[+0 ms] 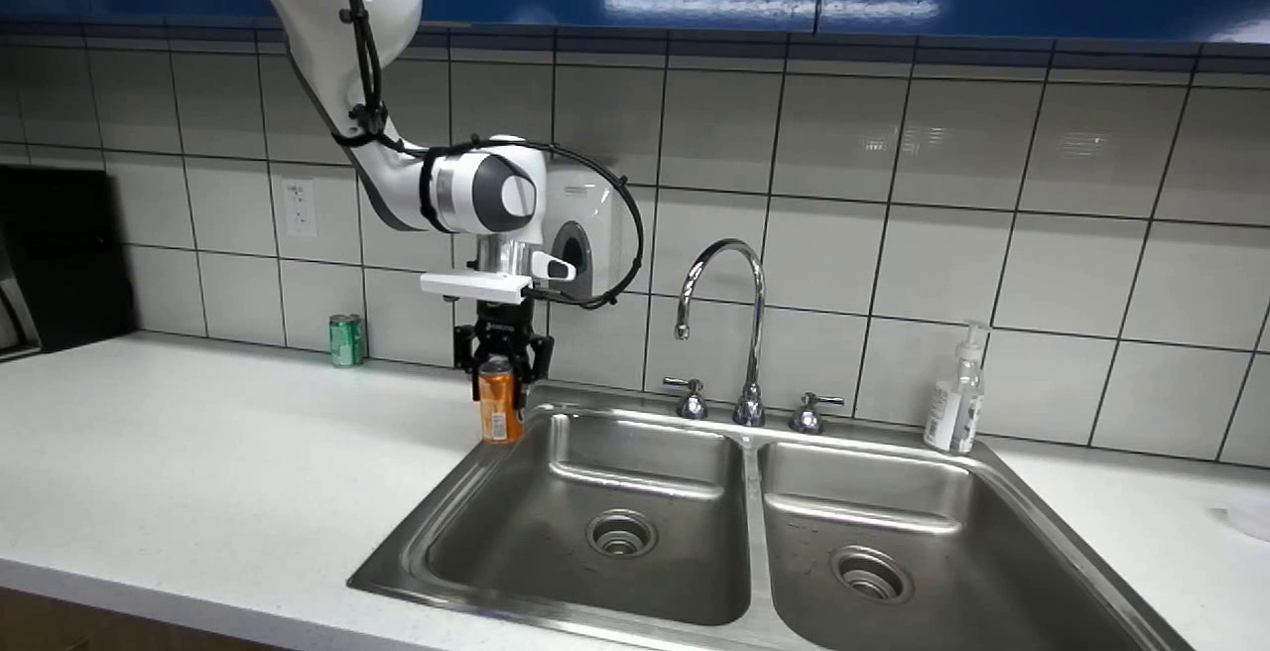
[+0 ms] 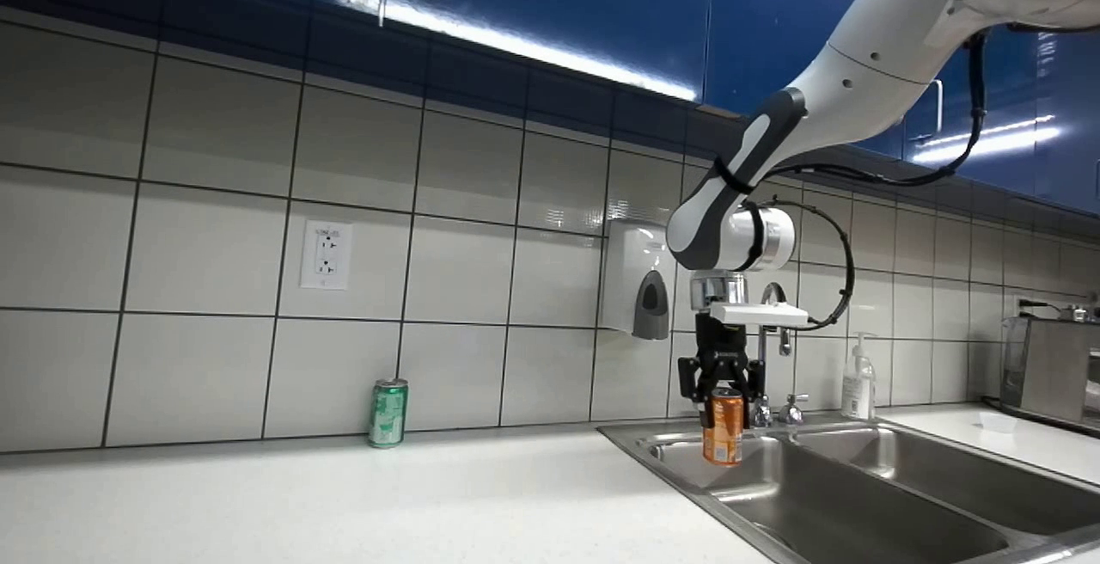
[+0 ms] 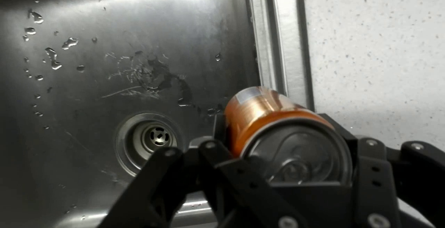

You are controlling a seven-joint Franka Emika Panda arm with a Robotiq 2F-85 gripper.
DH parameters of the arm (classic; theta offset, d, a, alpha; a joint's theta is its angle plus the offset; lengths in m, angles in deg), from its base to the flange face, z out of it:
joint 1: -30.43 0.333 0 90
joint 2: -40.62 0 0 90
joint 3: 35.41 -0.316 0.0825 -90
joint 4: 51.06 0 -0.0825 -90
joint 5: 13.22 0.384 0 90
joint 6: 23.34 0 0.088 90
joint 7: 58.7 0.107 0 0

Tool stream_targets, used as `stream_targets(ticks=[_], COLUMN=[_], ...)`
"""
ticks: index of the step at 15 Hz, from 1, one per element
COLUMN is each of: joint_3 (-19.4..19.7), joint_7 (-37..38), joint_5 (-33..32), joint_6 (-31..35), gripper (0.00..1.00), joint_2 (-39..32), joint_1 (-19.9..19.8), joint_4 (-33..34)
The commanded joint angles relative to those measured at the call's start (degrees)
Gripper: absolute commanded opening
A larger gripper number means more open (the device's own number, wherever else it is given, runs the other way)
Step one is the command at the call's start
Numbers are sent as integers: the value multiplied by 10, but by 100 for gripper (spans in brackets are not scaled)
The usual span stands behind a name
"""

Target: Put the orange can in the left sink

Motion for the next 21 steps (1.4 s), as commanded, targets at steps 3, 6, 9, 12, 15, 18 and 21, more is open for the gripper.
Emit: stream_targets(ticks=[3,6,9,12,15,18,21], joint_3=[8,13,15,18,22,23,24], joint_7=[-50,-64,-77,-86,-92,-97,-98], joint_5=[3,3,5,7,8,10,7], joint_6=[6,6,6,5,4,8,27], gripper=[40,40,40,40,40,40,40], joint_2=[17,12,4,-6,-20,-40,-63], joint_1=[-27,-36,-45,-54,-64,-74,-80], joint_4=[-32,-43,-51,-57,-60,-60,-57])
